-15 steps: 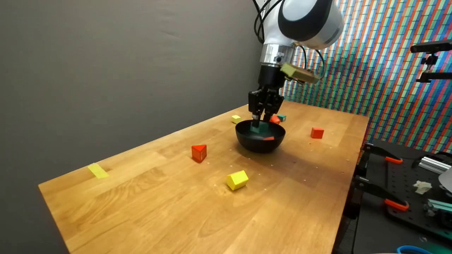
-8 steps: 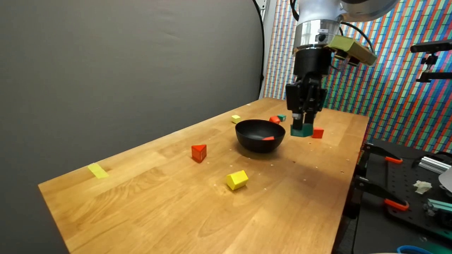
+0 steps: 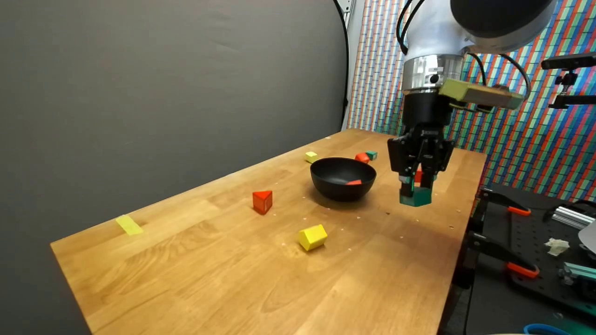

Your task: Take the blocks out of the bowl and place them on the table

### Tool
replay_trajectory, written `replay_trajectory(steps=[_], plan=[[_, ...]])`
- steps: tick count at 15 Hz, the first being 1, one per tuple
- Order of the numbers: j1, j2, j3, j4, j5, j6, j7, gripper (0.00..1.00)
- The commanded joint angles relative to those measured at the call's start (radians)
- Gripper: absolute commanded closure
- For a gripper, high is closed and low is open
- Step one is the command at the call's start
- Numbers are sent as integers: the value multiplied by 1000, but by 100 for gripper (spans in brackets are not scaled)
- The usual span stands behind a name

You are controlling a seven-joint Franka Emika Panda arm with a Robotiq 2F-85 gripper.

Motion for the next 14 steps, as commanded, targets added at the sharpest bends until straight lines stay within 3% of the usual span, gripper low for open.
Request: replay_trajectory(steps=[1,5,6,7,9,11,12,14], plan=[[26,147,-6,5,105,213,21,79],[30,296,25,40,241,371,-5,79],[30,319,33,46,261,393,-2,69],[20,330,53,50,284,416,-8,29],[0,304,93,53,340,414,-28,23],[8,211,120,23,371,392,-21,7],[29,157,116,-4,352,391,11,1],[108,69,38,-71,219,458,117,0]])
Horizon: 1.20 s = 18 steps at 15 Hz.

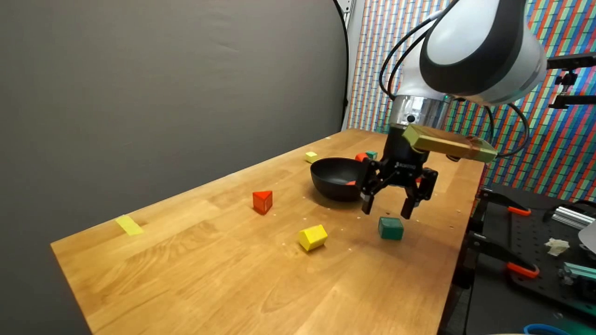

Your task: Take the blocks out of the bowl and place them on the table

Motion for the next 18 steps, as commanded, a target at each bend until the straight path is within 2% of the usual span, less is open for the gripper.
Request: replay_trajectory(steps=[1,2,3,7,9,10,11,12,13,18], plan=[[76,-209,-84,-144,-232,76,185,0],[129,-65,-203,-45,-306,137,151,0],[106,-74,-249,-62,-394,149,134,0],[144,-40,-583,-28,-755,160,100,0],[195,8,-748,83,-943,111,126,0],[249,-2,-831,126,-1038,74,164,0],[256,-52,-842,145,-1095,19,194,0],[185,-23,-780,75,-1007,97,139,0],[194,-25,-797,101,-1024,77,147,0],[192,-16,-787,78,-1022,80,146,0]])
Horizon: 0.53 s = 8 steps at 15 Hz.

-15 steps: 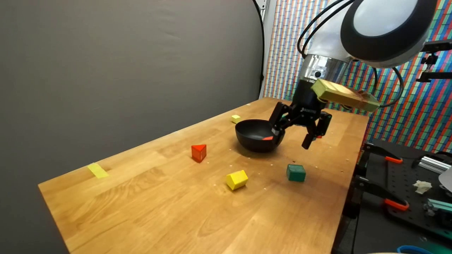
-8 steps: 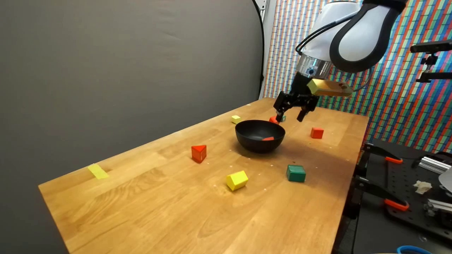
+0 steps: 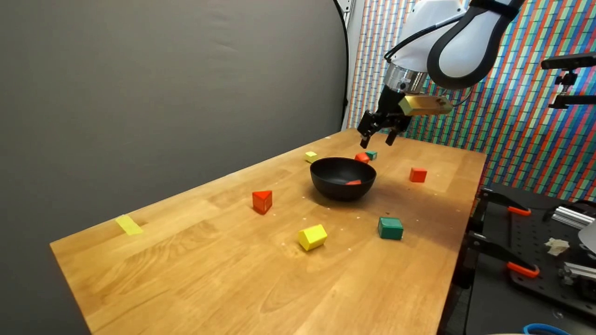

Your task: Take the blocks out of the bowl and place them on the table

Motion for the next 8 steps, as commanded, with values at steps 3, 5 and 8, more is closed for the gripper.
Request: replay_trajectory(steps=[3,5,8], plan=[[123,95,-168,108,-259,15,107,0],[204,121,-235,180,-387,-44,149,0],[266,133,-215,229,-439,-142,148,0]])
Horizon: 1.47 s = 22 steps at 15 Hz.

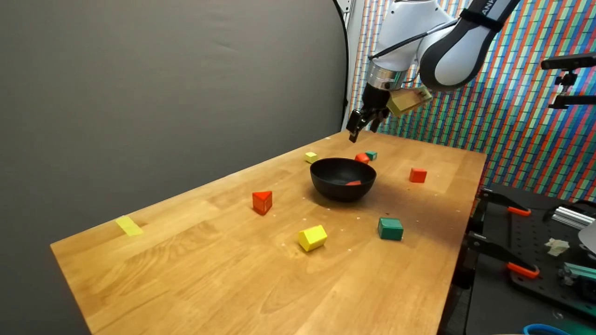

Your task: Take the blocks out of the bowl and place them on the table

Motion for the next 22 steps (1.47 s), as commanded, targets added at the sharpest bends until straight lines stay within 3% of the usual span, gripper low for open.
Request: replay_trajectory(steps=[1,5,6,11,14,18,19,20,22], plan=[[70,15,44,59,-17,-142,-26,0],[79,-5,146,58,50,-264,-136,0],[-34,-1,269,73,14,-281,-120,0],[-261,116,531,124,213,-232,-348,0],[-349,188,626,178,326,-262,-483,0],[-404,275,680,274,403,-332,-593,0],[-407,287,681,293,409,-350,-601,25],[-408,295,680,309,412,-369,-607,25],[-403,301,673,332,410,-394,-603,42]])
